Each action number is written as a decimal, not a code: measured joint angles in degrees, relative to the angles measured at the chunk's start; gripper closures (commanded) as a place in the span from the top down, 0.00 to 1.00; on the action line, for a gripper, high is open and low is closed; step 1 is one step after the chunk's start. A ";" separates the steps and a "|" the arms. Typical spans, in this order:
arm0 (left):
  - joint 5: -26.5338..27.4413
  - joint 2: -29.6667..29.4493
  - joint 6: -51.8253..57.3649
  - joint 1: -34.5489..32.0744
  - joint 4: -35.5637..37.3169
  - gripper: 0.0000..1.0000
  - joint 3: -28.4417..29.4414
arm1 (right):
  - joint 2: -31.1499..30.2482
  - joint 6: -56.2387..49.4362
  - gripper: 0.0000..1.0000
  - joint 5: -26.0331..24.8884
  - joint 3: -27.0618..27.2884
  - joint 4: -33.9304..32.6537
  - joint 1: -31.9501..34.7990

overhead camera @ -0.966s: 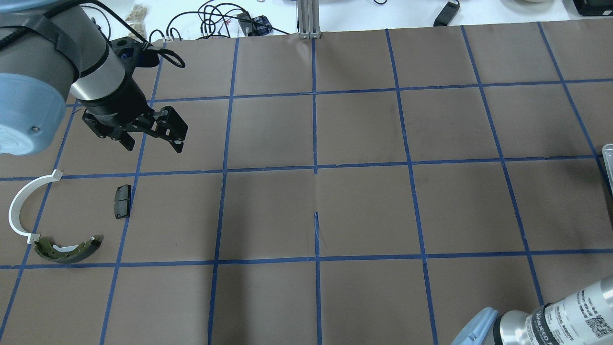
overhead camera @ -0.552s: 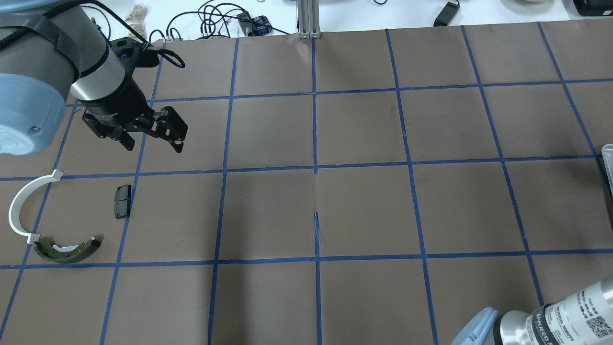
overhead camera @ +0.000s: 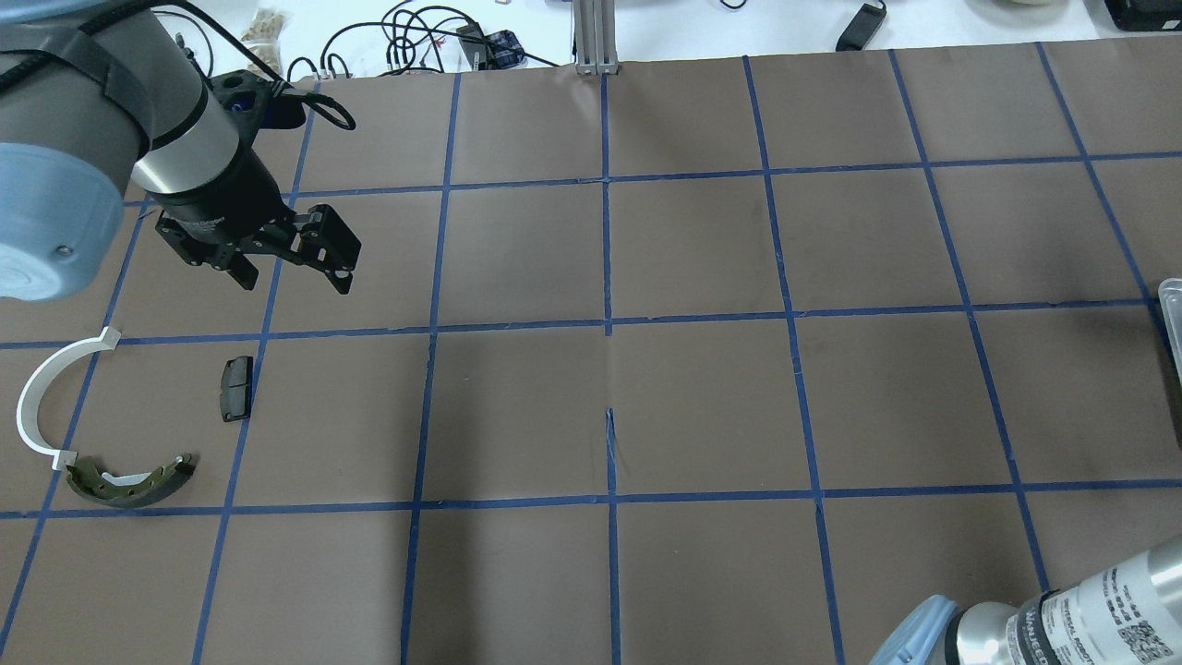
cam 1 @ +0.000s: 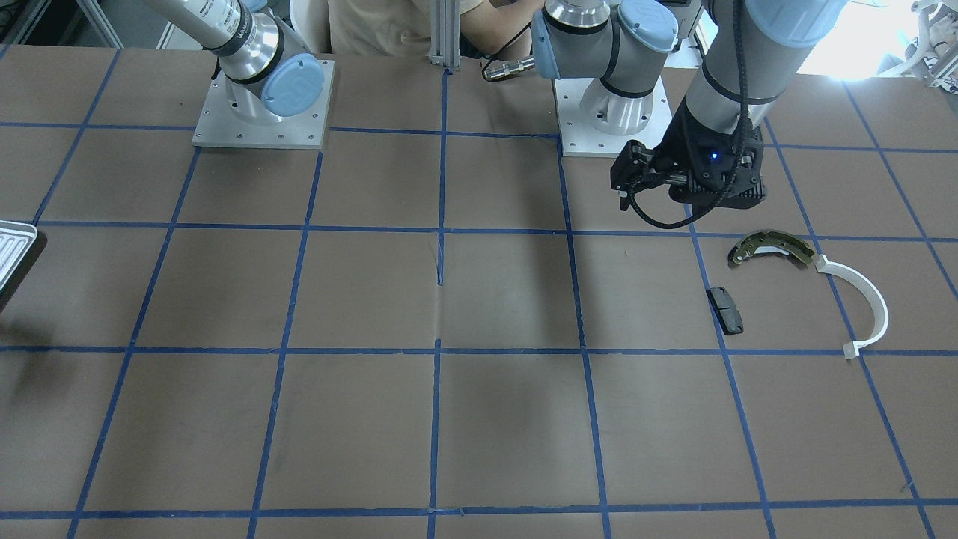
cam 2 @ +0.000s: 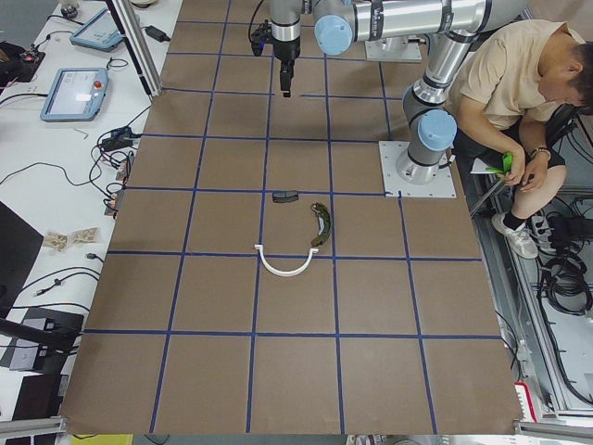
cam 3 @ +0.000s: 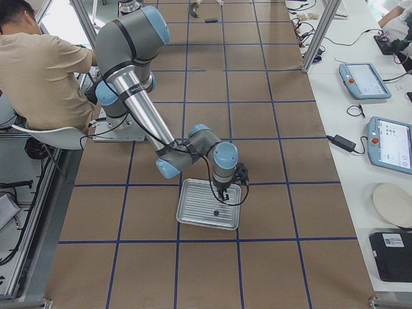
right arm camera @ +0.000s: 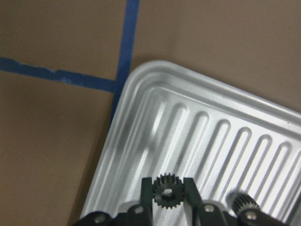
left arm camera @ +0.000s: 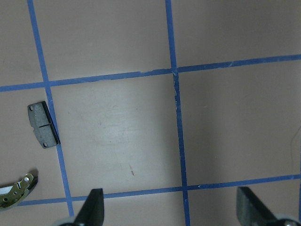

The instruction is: Place bearing gear from tray to pile

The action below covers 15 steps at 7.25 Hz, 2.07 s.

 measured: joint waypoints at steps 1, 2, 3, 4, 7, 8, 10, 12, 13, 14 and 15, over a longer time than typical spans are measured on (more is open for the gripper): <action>-0.05 -0.04 0.00 0.00 0.01 1.00 -0.01 | -2.36 3.85 0.00 0.02 -0.18 2.88 4.02; -0.11 -0.14 0.03 -0.01 0.02 1.00 -0.02 | -4.90 10.92 0.00 0.03 0.07 5.93 10.17; -0.11 -0.28 0.05 -0.01 0.02 1.00 -0.03 | -6.87 19.70 0.00 -0.02 0.59 8.18 17.43; -0.08 -0.40 0.05 -0.01 0.02 1.00 -0.03 | -8.40 29.72 0.00 -0.04 1.72 9.25 25.20; -0.14 -0.62 -0.19 -0.04 0.06 1.00 -0.09 | -11.50 63.04 0.00 0.76 4.94 9.50 48.86; -0.14 -0.67 -0.32 -0.04 0.04 1.00 -0.07 | -10.61 71.62 0.03 2.51 5.15 9.03 55.45; -0.02 -0.92 -0.14 -0.04 -0.02 1.00 0.17 | -9.23 82.52 0.06 9.30 5.12 5.17 64.37; -0.07 -1.12 -0.53 -0.03 -0.12 1.00 0.43 | -6.20 91.19 0.31 12.13 5.29 0.03 70.64; -0.14 -1.42 -0.72 -0.01 0.17 1.00 0.22 | -4.70 92.61 0.99 12.13 5.42 -2.49 72.81; -0.21 -2.00 -0.90 -0.01 1.27 1.00 -0.02 | -3.91 92.09 1.00 11.84 5.48 -3.58 73.62; -0.30 -2.67 -1.01 -0.03 3.06 1.00 -0.32 | -3.80 90.50 1.00 10.14 5.21 -2.52 73.35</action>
